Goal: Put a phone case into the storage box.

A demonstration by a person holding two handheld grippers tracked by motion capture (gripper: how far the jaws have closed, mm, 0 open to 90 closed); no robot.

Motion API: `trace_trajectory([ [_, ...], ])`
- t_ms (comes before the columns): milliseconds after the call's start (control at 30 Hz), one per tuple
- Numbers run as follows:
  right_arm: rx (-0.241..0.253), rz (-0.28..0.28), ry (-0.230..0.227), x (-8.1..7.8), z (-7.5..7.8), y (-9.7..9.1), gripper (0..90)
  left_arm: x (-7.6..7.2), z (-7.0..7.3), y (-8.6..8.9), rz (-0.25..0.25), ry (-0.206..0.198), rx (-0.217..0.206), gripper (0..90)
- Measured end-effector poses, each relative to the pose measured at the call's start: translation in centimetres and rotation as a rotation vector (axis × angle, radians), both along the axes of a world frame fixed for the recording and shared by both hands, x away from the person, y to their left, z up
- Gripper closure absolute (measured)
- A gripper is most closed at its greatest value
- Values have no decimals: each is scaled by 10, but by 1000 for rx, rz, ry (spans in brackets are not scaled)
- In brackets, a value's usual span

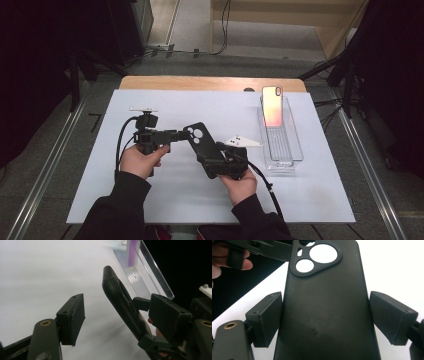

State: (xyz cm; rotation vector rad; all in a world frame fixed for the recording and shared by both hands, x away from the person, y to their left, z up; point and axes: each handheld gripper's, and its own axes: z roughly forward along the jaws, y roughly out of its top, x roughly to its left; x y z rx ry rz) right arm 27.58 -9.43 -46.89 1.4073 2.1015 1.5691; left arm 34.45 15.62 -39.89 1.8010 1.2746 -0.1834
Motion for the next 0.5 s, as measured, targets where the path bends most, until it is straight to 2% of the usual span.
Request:
trace_trajectory([
  [100, 12, -6, -5, -1, -2, 2, 130, 5, -1, -2, 17, 40, -15, 357],
  [200, 19, -10, -13, -1, -3, 4, 130, 8, -2, -7, 32, 57, -28, 411],
  [333, 33, -8, -24, -3, -2, 7, 129, 10, -4, -11, 39, 69, -58, 559],
  [433, 40, -11, -39, -4, -2, 9, 128, 9, -3, -13, 47, 72, -61, 687],
  [500, 47, -9, -41, -4, -2, 8, 127, 10, -3, -13, 55, 86, -90, 705],
])
